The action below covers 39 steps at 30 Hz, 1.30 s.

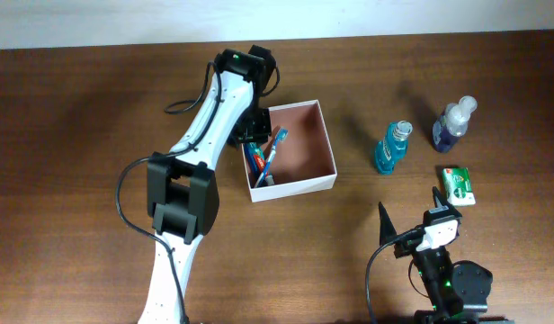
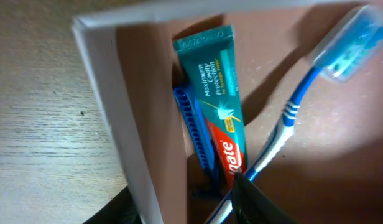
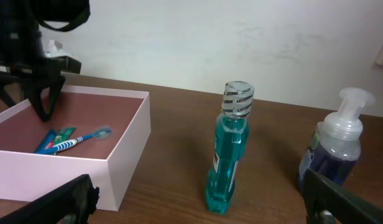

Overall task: Pack container
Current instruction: 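Raise the left gripper and move it back to the left side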

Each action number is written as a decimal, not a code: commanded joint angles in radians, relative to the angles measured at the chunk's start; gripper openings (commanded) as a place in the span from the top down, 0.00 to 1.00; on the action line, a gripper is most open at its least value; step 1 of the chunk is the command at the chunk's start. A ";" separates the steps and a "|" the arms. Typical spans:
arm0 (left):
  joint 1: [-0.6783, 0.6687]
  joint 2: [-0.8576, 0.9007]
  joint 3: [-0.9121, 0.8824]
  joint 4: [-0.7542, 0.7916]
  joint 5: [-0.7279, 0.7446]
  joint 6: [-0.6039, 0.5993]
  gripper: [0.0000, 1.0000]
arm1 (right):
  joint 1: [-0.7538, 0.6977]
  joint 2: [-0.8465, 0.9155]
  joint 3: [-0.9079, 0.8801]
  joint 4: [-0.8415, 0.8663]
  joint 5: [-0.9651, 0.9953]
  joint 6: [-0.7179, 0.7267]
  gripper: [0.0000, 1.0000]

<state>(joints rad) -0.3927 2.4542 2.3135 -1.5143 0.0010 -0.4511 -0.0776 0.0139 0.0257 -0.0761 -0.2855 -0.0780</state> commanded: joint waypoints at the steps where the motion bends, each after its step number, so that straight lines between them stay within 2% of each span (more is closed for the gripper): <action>1: 0.010 -0.025 -0.023 0.004 0.011 -0.004 0.62 | 0.004 -0.008 -0.010 0.002 0.008 0.003 0.02; 5: 0.010 -0.025 -0.023 0.016 0.010 -0.003 0.74 | 0.004 -0.008 -0.010 0.002 0.008 0.004 0.02; 9: 0.010 -0.025 -0.023 0.027 0.001 0.005 0.93 | 0.004 -0.008 -0.010 0.002 0.008 0.003 0.02; 12: 0.010 -0.025 -0.023 0.031 -0.026 0.011 0.99 | 0.004 -0.008 -0.010 0.002 0.009 0.003 0.02; 24: 0.014 -0.025 -0.023 0.049 -0.050 0.132 0.99 | 0.004 -0.008 -0.010 0.002 0.008 0.003 0.02; 34: 0.025 -0.025 -0.023 0.048 -0.050 0.140 0.99 | 0.004 -0.008 -0.010 0.002 0.008 0.004 0.02; 35: 0.025 -0.025 -0.023 0.048 -0.050 0.140 0.98 | 0.004 -0.008 -0.010 0.002 0.008 0.003 0.02; 37: 0.025 -0.025 -0.023 0.048 -0.050 0.140 0.85 | 0.004 -0.008 -0.010 0.002 0.008 0.003 0.02; 39: 0.025 -0.025 -0.023 0.048 -0.050 0.140 0.80 | 0.004 -0.008 -0.010 0.002 0.008 0.003 0.02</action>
<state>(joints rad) -0.3786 2.4542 2.2959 -1.4681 -0.0242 -0.3275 -0.0776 0.0139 0.0257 -0.0765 -0.2855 -0.0792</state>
